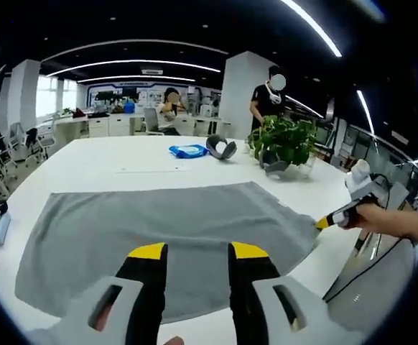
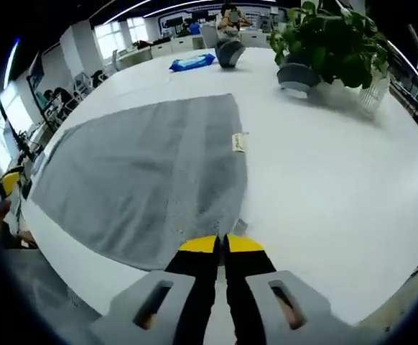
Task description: Fold the towel on the table until its edges align and the towel forms a compact rectangular stack.
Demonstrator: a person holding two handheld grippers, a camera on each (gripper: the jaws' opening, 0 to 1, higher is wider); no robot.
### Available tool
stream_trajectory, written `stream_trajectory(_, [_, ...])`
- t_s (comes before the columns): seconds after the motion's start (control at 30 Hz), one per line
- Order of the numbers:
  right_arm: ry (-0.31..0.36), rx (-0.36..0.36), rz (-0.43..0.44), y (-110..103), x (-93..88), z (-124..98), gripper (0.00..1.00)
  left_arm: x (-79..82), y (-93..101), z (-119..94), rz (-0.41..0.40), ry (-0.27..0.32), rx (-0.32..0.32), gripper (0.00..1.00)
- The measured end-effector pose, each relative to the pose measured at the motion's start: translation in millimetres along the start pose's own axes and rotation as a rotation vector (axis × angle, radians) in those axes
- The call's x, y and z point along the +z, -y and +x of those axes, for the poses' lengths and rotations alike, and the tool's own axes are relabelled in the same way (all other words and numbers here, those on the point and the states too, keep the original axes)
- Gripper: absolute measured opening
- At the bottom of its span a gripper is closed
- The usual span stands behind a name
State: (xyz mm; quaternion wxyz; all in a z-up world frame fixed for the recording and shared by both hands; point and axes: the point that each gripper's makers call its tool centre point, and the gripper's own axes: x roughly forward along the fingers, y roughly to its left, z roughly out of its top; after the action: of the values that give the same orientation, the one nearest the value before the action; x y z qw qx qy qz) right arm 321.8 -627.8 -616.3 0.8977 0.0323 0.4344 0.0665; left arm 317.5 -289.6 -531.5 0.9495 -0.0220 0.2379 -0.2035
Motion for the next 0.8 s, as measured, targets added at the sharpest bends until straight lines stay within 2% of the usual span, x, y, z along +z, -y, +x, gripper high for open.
stream_trajectory(0.07, [0.024, 0.021, -0.027, -9.9, 8.1, -3.0, 0.00, -6.0, 8.8, 1.4, -0.032, -0.032, -0.047, 0.22])
stream_trajectory(0.17, [0.034, 0.040, -0.052, -23.6, 17.7, -6.5, 0.00, -10.7, 16.5, 4.7, -0.021, -0.053, -0.069, 0.22])
stream_trajectory(0.23, [0.053, 0.068, -0.064, -36.5, 26.0, -10.3, 0.00, -13.9, 30.1, 5.5, -0.054, -0.065, -0.128, 0.23])
stream_trajectory(0.3, [0.070, 0.094, -0.075, -49.4, 33.1, -14.0, 0.01, -20.4, 39.7, 7.5, -0.097, -0.101, -0.174, 0.24])
stream_trajectory(0.37, [0.095, 0.113, -0.104, -62.1, 40.1, -17.9, 0.01, -27.5, 48.9, 10.5, -0.106, -0.153, -0.220, 0.23])
stream_trajectory(0.4, [0.104, 0.120, -0.114, -67.0, 42.0, -19.5, 0.01, -27.5, 51.3, 13.3, -0.103, -0.159, -0.227, 0.23])
stream_trajectory(0.57, [0.170, 0.164, -0.154, -88.8, 49.4, -24.4, 0.01, -14.8, 65.6, 27.3, -0.092, -0.164, -0.266, 0.23])
stream_trajectory(0.7, [0.216, 0.203, -0.188, -105.2, 49.9, -27.1, 0.01, 6.0, 82.0, 43.5, -0.103, -0.173, -0.310, 0.24])
stream_trajectory(0.8, [0.229, 0.220, -0.218, -113.0, 47.9, -26.0, 0.01, 13.7, 99.3, 54.7, -0.112, -0.200, -0.369, 0.28])
